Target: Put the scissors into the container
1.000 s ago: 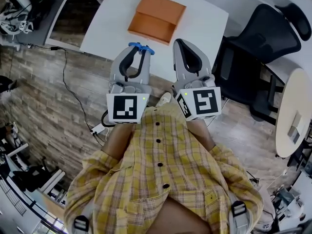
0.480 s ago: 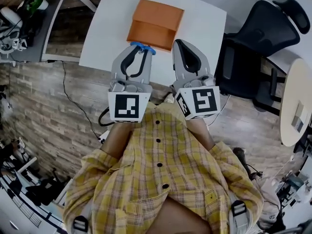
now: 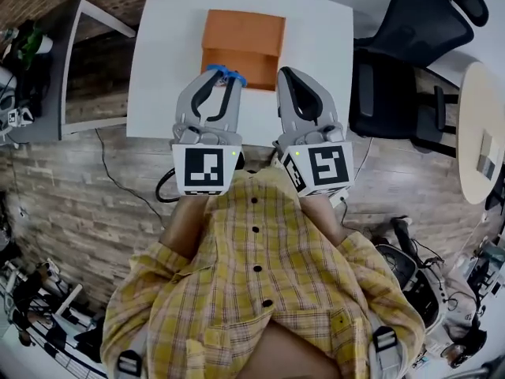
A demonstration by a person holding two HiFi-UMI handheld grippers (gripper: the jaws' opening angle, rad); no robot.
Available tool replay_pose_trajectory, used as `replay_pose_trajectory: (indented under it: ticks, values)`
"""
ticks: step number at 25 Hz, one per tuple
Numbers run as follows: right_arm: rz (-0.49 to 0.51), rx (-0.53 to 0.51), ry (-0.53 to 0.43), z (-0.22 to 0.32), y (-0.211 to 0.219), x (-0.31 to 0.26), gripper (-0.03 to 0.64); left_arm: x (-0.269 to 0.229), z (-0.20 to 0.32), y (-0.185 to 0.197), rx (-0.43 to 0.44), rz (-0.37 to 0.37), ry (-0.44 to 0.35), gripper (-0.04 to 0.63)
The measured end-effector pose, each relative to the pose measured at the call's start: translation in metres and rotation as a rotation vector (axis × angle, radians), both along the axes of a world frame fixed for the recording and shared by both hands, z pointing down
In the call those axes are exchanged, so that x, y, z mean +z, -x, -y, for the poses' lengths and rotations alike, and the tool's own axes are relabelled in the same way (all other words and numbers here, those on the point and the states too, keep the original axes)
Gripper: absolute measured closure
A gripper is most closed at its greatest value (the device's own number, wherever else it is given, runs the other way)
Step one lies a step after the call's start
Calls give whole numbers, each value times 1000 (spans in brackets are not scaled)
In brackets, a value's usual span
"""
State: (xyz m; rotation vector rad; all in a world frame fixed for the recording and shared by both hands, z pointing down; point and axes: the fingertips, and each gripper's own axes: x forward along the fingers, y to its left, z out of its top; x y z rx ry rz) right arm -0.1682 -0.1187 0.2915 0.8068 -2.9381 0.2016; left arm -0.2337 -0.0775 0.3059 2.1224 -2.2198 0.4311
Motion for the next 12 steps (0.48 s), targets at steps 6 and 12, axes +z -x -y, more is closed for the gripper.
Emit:
replay_pose_trajectory:
  ticks: [6, 12]
  values:
    - [-16, 71, 32, 15, 4, 16, 611, 20, 17, 10, 76, 16, 54, 512]
    - [-37, 107, 55, 33, 4, 33, 611, 48, 41, 7, 149, 50, 125, 513]
